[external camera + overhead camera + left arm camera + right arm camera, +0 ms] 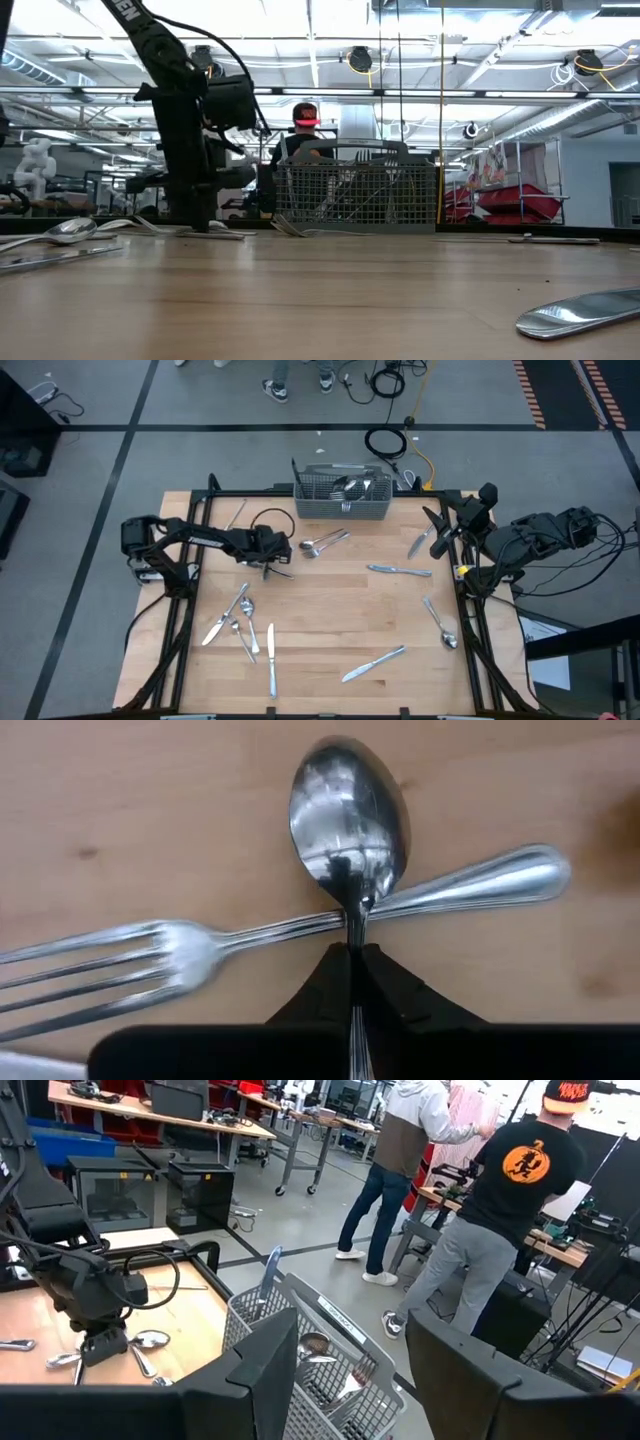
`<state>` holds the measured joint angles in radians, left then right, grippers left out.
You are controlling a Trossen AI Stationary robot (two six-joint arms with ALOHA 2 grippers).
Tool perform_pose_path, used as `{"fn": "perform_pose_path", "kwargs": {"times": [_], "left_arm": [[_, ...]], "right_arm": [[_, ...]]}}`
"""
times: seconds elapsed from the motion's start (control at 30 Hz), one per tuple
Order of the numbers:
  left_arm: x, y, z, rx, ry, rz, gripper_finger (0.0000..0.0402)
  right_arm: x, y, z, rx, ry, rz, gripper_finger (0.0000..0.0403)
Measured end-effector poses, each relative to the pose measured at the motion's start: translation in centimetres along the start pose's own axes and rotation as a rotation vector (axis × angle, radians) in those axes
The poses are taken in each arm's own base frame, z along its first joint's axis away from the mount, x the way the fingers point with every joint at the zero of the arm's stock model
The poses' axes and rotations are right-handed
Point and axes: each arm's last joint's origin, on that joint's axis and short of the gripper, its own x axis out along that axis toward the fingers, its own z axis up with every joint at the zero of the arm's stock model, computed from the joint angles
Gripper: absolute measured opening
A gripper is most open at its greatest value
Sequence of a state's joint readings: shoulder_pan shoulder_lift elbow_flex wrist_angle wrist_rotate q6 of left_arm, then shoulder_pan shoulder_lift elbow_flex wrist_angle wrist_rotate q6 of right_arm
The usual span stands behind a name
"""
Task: Sort silverware
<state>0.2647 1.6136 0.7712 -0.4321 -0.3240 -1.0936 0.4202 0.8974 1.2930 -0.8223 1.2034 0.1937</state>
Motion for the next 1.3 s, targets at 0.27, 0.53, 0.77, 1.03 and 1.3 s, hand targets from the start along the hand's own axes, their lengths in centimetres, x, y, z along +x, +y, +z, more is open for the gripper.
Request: {"fn": "perform_pose_path", "kwargs": {"times": [0.27,0.53,0.77,1.03,1.3], "left_arm": [[-6.3,-4.1,3.6,-0.016,-0.31,-0.202,0.001],[-12.9,-7.6,9.2,0.062,-0.994,-0.426,0.001],[-12.9,-8.2,12.0,0.195,-1.385,-0.297,0.001],[-5.2,-10.2,11.3,0.238,-1.46,-0.369,0.001],[-2.1,-11.7,9.7,0.28,-1.482,-0.306,0.001]], "right_arm": [[-0.1,-0.4,-0.2,-0.03,0.007,-0.001,0.0176],[-0.4,-1.0,-0.3,-0.008,0.005,0.005,0.0176],[-0.6,-1.4,-0.3,0.006,0.006,0.034,0.0176],[-0.6,-1.4,-0.3,0.007,0.01,0.059,0.0176],[-0.6,-1.4,-0.3,0.007,0.011,0.064,0.0176]]}}
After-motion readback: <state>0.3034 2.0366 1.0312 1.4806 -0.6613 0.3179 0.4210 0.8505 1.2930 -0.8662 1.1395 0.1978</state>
